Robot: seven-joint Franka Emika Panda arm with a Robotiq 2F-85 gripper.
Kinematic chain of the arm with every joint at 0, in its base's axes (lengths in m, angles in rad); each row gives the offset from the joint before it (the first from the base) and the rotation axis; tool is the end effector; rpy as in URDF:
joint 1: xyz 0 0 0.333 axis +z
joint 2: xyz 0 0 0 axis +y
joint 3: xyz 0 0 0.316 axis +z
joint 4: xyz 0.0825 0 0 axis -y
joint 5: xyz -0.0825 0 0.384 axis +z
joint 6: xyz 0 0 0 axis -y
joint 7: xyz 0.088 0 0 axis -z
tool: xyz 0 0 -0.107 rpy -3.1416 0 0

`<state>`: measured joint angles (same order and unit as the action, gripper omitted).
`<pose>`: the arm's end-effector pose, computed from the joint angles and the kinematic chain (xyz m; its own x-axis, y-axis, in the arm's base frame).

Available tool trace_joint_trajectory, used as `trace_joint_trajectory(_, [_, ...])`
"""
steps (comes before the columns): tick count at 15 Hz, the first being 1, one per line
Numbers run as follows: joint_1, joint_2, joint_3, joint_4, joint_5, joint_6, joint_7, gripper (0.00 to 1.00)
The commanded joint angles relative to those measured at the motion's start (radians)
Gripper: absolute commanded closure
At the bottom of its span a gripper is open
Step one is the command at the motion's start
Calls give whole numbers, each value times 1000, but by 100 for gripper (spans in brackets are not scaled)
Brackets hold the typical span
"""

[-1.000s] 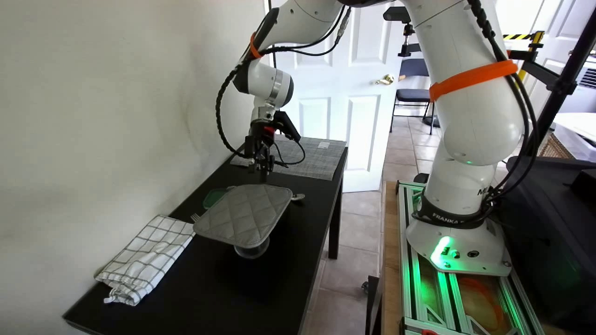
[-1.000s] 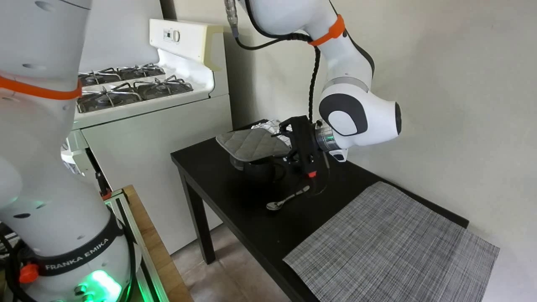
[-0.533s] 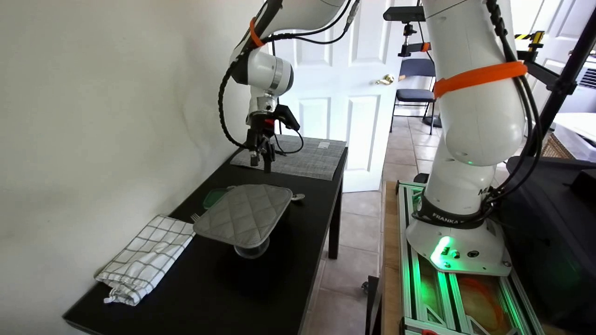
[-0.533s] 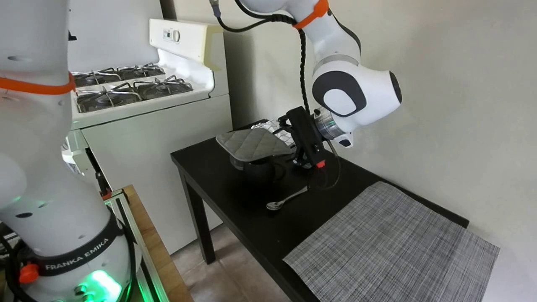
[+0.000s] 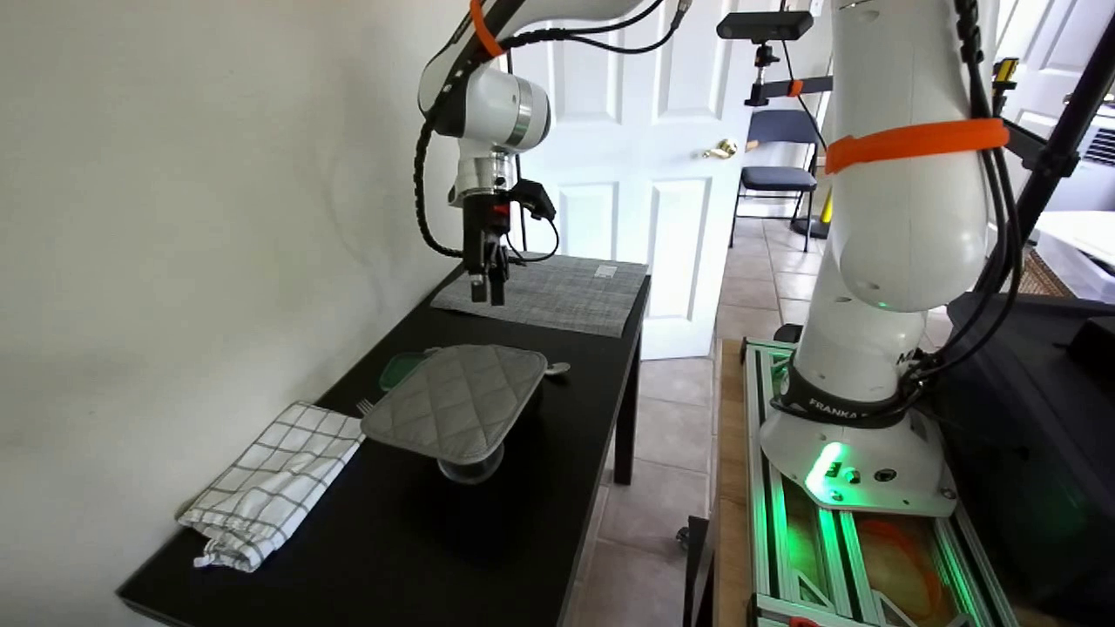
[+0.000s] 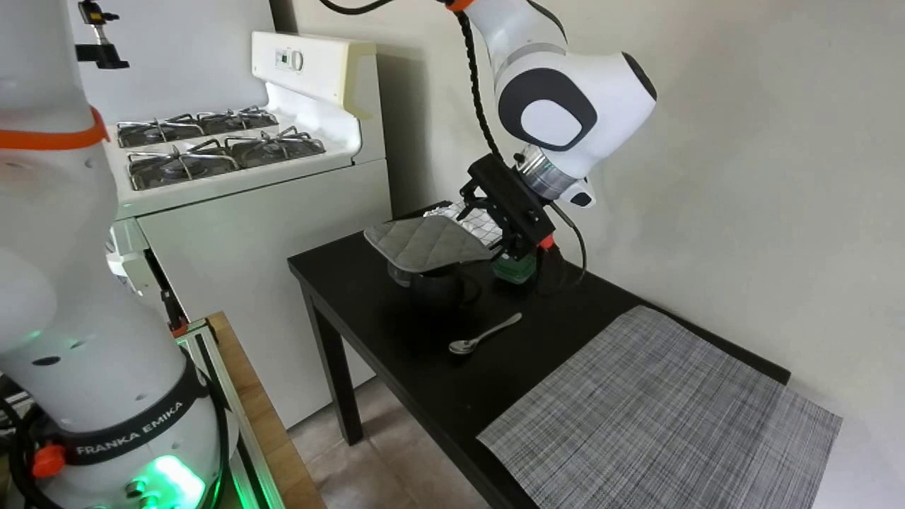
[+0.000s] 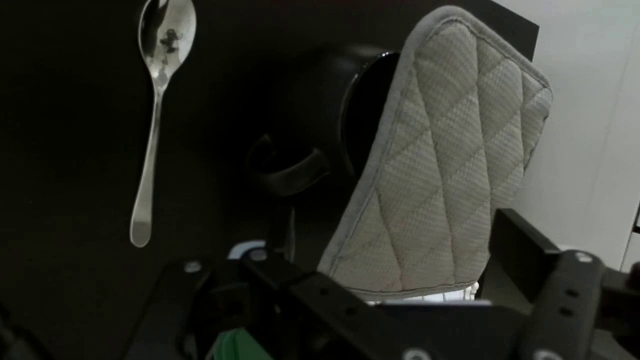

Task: Put the small table mat on the glass cup

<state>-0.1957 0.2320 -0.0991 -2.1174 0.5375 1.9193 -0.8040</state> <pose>0.5144 -0.1182 0.2835 0.9723 0.2255 -0.0610 0.1535 -0.8136 -0.5608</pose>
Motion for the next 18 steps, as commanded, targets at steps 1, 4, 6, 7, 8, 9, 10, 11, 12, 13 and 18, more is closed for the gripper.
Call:
trace_joint_trajectory(1, [31, -117, 21, -92, -54, 78, 22, 0])
trace_joint_trajectory(4, [62, -183, 39, -127, -74, 111, 41, 0])
trace_joint_trajectory(6, [89, -223, 53, -148, -106, 135, 67, 0])
trace_joint_trajectory(7, [101, -240, 60, -155, -125, 148, 83, 0])
trace_joint_trajectory(8, [114, -257, 67, -164, -141, 162, 98, 0])
trace_joint_trajectory(9, [127, -271, 75, -168, -161, 170, 119, 0])
trace_joint_trajectory(10, [139, -283, 82, -173, -180, 181, 140, 0])
trace_joint_trajectory(11, [149, -292, 88, -177, -204, 189, 162, 0])
trace_joint_trajectory(12, [159, -302, 94, -181, -236, 205, 200, 0])
trace_joint_trajectory(13, [167, -306, 98, -180, -260, 205, 222, 0])
trace_joint_trajectory(18, [203, -324, 116, -182, -343, 203, 322, 0])
